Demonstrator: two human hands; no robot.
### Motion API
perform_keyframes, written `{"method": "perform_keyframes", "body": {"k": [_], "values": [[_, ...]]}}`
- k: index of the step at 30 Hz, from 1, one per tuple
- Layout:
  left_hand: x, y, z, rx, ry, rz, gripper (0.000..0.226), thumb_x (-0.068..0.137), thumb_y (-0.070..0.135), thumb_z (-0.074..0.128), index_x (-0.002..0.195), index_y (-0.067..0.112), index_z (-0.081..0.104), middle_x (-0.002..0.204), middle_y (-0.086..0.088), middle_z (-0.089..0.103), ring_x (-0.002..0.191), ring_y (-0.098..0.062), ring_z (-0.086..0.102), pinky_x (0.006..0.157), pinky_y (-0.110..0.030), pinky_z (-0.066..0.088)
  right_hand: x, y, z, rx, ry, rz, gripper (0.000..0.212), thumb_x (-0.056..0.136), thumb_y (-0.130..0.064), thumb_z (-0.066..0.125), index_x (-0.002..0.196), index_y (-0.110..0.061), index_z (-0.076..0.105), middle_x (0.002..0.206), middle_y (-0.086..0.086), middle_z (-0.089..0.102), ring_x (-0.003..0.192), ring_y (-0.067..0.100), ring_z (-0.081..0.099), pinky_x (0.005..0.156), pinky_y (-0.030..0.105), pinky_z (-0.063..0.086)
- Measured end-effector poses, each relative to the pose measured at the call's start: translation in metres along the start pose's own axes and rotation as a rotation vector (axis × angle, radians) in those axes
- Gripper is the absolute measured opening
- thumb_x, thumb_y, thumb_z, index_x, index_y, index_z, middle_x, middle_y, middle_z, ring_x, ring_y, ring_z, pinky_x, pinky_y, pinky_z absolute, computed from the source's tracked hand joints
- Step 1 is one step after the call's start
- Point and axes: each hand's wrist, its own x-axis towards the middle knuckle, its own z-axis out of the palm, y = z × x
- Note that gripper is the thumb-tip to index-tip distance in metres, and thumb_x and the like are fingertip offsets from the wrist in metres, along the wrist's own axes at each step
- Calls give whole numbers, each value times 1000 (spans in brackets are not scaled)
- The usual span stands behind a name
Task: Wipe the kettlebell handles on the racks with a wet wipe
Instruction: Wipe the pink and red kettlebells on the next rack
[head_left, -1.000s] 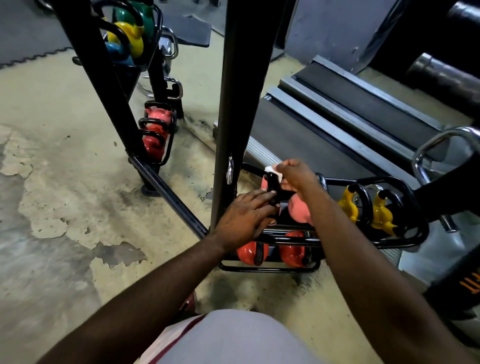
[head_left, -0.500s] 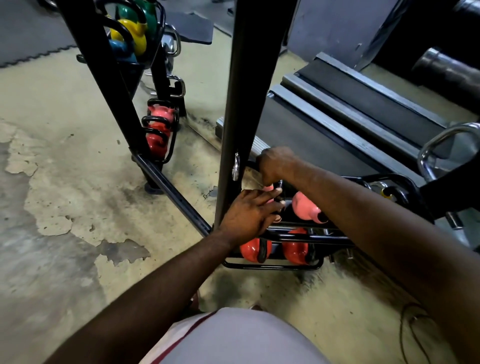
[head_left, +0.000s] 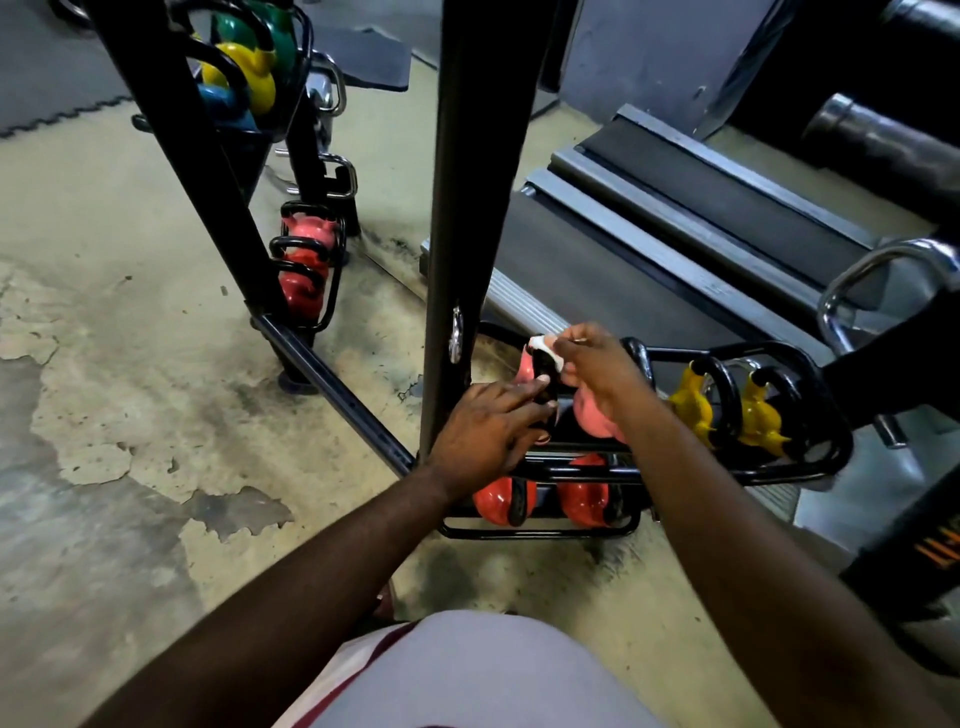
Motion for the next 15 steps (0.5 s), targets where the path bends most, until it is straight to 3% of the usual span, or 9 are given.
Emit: {"method": "perform_keyframes", "body": {"k": [2, 4, 7, 10, 13, 15], "values": [[-1, -1, 0, -12, -9, -16, 35, 93, 36, 54, 126, 27, 61, 146, 5, 50, 116, -15, 55, 93, -36, 41, -1, 12, 4, 379, -52, 234, 5, 98, -14, 57, 96, -14, 62, 81, 5, 69, 71, 19, 65, 62, 29, 53], [-1, -1, 1, -9, -20, -20, 36, 93, 37, 53, 127, 28, 60, 147, 5, 50, 116, -15, 54, 94, -36, 41, -9, 25, 6, 494, -120, 333, 19, 102, -20, 49, 104, -12, 66, 95, 11, 73, 75, 21, 70, 63, 30, 56], [1, 2, 2, 10, -50, -16, 37, 95, 40, 50, 129, 28, 59, 148, 6, 49, 118, -15, 53, 96, -36, 41, -20, 39, 1, 563, -127, 375, 26, 104, -22, 42, 113, -11, 64, 103, 11, 73, 75, 19, 71, 63, 29, 57], [5, 2, -1, 25, -49, -3, 38, 94, 39, 49, 129, 27, 59, 147, 3, 50, 118, -17, 54, 95, -37, 41, -16, 32, 1, 570, -89, 362, 19, 100, -20, 49, 107, -12, 66, 104, 11, 71, 80, 21, 69, 63, 29, 55], [4, 2, -2, 40, -22, 13, 35, 93, 31, 59, 127, 26, 62, 145, 2, 52, 119, -18, 54, 95, -40, 43, -8, 17, 10, 525, -46, 407, 19, 97, -25, 57, 95, -11, 69, 89, 5, 73, 75, 17, 66, 60, 27, 51], [0, 2, -1, 71, -5, 32, 35, 91, 29, 63, 126, 26, 63, 143, 0, 54, 120, -20, 53, 94, -41, 44, -10, 20, 13, 489, -11, 401, 20, 98, -26, 56, 101, -8, 67, 88, 4, 73, 78, 18, 68, 63, 29, 53]]}}
